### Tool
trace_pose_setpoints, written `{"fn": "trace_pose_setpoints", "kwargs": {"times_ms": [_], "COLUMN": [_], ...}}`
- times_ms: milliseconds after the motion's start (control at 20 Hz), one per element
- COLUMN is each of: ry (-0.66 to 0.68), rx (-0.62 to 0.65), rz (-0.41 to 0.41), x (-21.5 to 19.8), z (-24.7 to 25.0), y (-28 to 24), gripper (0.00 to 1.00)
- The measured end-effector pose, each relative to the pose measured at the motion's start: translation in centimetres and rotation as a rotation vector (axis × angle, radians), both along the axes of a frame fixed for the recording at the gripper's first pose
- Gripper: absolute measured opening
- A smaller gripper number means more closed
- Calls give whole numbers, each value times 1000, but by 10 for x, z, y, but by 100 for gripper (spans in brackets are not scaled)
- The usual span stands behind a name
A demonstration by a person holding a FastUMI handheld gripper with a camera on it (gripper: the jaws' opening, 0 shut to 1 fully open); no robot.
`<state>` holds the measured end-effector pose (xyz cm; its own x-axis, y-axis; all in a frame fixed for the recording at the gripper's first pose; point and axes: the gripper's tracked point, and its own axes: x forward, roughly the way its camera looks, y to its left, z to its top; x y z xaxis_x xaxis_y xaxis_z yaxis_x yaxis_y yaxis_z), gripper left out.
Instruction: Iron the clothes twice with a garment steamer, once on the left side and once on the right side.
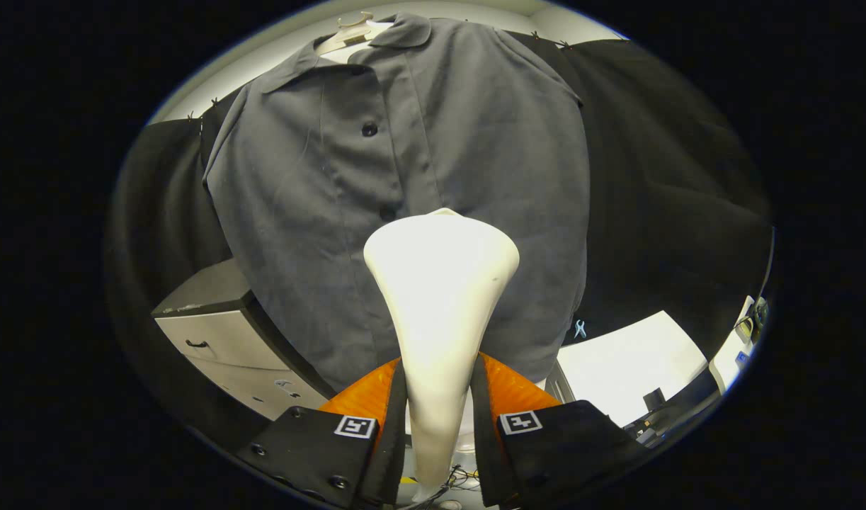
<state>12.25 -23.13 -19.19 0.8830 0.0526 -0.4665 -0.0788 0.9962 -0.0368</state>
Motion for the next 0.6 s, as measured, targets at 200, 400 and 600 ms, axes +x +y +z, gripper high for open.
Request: {"fn": "trace_pose_setpoints", "kwargs": {"times_ms": [200,400,600], "ry": [-81,-154,-222], "rx": [-20,-30,-57], "rz": [9,-10,-19], "x": [10,25,43], "z": [51,100,149], "y": [-7,-23,-34], "gripper": [50,50,50]}}
